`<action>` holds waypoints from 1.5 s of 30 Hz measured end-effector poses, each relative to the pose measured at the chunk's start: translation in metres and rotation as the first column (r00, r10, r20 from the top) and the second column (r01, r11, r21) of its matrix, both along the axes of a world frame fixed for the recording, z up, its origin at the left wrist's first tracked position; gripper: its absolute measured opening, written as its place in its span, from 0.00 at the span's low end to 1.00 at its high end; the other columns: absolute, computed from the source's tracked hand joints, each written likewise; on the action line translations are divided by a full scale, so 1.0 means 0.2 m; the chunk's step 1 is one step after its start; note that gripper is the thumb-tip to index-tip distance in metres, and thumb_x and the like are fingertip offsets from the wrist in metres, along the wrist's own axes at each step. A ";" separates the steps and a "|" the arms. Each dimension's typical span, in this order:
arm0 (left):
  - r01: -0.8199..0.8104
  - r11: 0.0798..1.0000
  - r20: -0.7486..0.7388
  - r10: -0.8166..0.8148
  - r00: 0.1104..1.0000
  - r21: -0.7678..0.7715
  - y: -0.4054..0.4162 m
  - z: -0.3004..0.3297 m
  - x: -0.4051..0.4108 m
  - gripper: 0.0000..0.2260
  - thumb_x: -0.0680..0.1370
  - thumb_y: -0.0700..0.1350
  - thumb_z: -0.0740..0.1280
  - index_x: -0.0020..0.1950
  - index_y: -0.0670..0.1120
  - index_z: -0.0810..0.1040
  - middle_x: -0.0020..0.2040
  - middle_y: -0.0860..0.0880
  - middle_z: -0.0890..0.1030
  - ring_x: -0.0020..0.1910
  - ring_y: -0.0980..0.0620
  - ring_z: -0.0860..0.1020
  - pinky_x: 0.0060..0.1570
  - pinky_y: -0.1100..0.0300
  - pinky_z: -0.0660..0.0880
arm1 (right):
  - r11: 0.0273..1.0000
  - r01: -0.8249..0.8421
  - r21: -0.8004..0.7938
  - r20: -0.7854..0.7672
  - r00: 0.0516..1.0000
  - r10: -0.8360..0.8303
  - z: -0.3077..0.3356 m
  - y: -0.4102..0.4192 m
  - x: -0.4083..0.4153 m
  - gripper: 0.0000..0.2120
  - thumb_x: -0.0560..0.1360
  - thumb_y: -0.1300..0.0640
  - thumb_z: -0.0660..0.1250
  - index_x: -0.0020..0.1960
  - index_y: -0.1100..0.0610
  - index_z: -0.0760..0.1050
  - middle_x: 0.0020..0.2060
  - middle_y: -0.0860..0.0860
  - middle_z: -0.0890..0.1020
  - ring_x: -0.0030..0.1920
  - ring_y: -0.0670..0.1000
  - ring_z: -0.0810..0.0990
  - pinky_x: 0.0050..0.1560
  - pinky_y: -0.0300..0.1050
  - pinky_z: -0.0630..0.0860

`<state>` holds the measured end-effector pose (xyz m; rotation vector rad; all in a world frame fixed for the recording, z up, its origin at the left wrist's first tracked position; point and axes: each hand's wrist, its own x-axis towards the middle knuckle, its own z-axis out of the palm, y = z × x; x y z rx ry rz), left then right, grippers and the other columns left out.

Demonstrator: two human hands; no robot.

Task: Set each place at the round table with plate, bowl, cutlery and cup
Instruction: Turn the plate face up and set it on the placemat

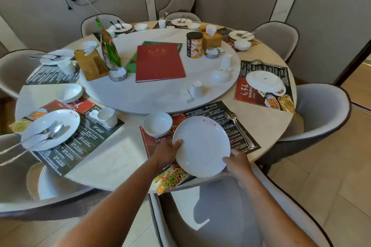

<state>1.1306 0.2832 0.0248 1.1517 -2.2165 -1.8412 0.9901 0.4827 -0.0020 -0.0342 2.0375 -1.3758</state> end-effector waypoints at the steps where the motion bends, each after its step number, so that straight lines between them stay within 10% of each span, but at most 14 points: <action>1: -0.024 0.999 0.015 0.024 1.000 0.033 0.00 -0.02 -0.01 0.16 0.85 0.53 0.60 0.59 0.41 0.77 0.50 0.36 0.83 0.45 0.33 0.84 0.46 0.38 0.82 | 1.000 0.004 0.006 -0.007 1.000 -0.004 -0.01 -0.01 -0.01 0.18 0.74 0.68 0.63 0.59 0.53 0.79 0.54 0.53 0.82 0.56 0.58 0.80 0.40 0.54 0.85; 7: -0.056 0.998 0.160 0.057 0.985 -0.012 0.04 -0.14 -0.02 0.17 0.85 0.52 0.57 0.63 0.39 0.72 0.37 0.41 0.83 0.28 0.48 0.82 0.26 0.55 0.79 | 0.994 -0.007 0.109 -0.117 0.993 0.020 -0.05 -0.06 -0.10 0.19 0.72 0.69 0.63 0.58 0.54 0.80 0.48 0.53 0.84 0.50 0.57 0.83 0.38 0.54 0.85; 16: 0.003 0.993 0.339 0.036 0.940 -0.115 0.02 -0.19 -0.05 0.20 0.85 0.55 0.56 0.63 0.38 0.72 0.40 0.43 0.83 0.27 0.52 0.83 0.30 0.57 0.82 | 0.990 -0.055 0.133 -0.171 0.982 0.078 -0.10 -0.12 -0.16 0.19 0.71 0.69 0.64 0.40 0.44 0.79 0.43 0.48 0.85 0.48 0.54 0.84 0.48 0.60 0.84; 36: 0.002 0.998 0.449 0.024 0.893 -0.057 0.02 -0.15 -0.07 0.16 0.84 0.52 0.59 0.58 0.39 0.73 0.40 0.42 0.86 0.30 0.49 0.83 0.36 0.54 0.84 | 0.995 -0.051 0.089 -0.226 0.972 0.070 -0.09 -0.15 -0.17 0.22 0.72 0.70 0.60 0.56 0.49 0.81 0.47 0.46 0.84 0.50 0.51 0.82 0.49 0.52 0.83; 45: 0.180 0.938 0.531 0.005 0.848 -0.295 0.04 -0.15 -0.05 0.19 0.82 0.58 0.61 0.60 0.44 0.75 0.41 0.48 0.85 0.31 0.53 0.84 0.41 0.57 0.84 | 0.999 -0.030 -0.024 -0.233 0.972 0.023 -0.06 -0.11 -0.10 0.28 0.71 0.72 0.58 0.45 0.39 0.80 0.50 0.45 0.84 0.54 0.48 0.81 0.47 0.45 0.81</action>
